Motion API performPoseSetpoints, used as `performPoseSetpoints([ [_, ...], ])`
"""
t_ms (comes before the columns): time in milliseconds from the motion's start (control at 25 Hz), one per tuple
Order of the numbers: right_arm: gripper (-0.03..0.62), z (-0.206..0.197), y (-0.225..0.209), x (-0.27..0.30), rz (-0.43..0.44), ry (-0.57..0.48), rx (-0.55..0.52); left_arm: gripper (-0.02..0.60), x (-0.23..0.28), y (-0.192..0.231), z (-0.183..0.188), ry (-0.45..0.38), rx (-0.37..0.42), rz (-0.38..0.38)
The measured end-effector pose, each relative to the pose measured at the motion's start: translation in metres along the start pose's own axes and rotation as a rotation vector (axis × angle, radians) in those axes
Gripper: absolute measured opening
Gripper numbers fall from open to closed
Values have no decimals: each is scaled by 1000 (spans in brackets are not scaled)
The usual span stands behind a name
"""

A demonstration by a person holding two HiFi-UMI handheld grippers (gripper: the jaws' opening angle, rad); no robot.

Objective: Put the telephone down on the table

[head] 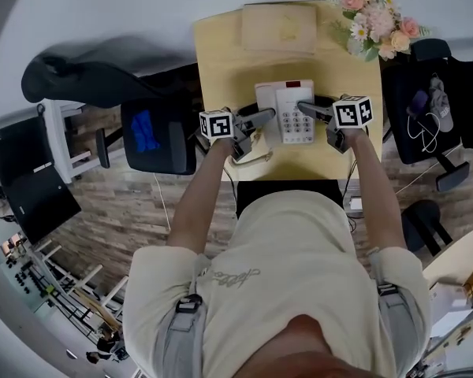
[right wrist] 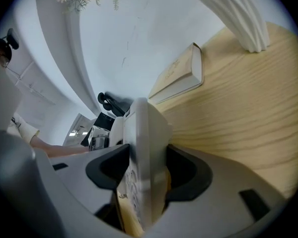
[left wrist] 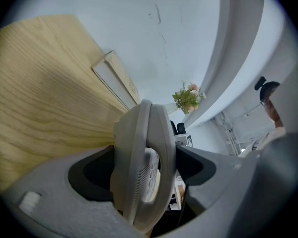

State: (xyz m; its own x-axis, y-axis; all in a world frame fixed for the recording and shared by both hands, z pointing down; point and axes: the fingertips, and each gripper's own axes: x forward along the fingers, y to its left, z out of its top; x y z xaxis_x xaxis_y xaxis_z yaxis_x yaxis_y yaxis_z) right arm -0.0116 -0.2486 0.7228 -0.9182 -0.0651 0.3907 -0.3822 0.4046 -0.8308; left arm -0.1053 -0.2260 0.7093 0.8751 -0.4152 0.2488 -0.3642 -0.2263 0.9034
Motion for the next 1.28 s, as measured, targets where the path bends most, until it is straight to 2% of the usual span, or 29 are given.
performPoseSetpoints([
  [320,219,-1,-17,6,-30,23,51,379,7,10,1,3,-102,-11],
  [520,219,-3,-22,9,-39,41,86,380,7,21,-1,0,-163,16],
  [760,221,-4,-23,9,-53,59,92,379,11,17,1,40,-145,-11],
  [960,225,-3,-23,7,-98,86,78,380,11,18,-1,32,-162,-9],
  [1160,225,0,-25,1,-158,70,48,380,9,17,0,9,-134,-5],
  [1280,224,6,-23,-10,-181,30,38,380,1,14,5,-51,-139,-13],
])
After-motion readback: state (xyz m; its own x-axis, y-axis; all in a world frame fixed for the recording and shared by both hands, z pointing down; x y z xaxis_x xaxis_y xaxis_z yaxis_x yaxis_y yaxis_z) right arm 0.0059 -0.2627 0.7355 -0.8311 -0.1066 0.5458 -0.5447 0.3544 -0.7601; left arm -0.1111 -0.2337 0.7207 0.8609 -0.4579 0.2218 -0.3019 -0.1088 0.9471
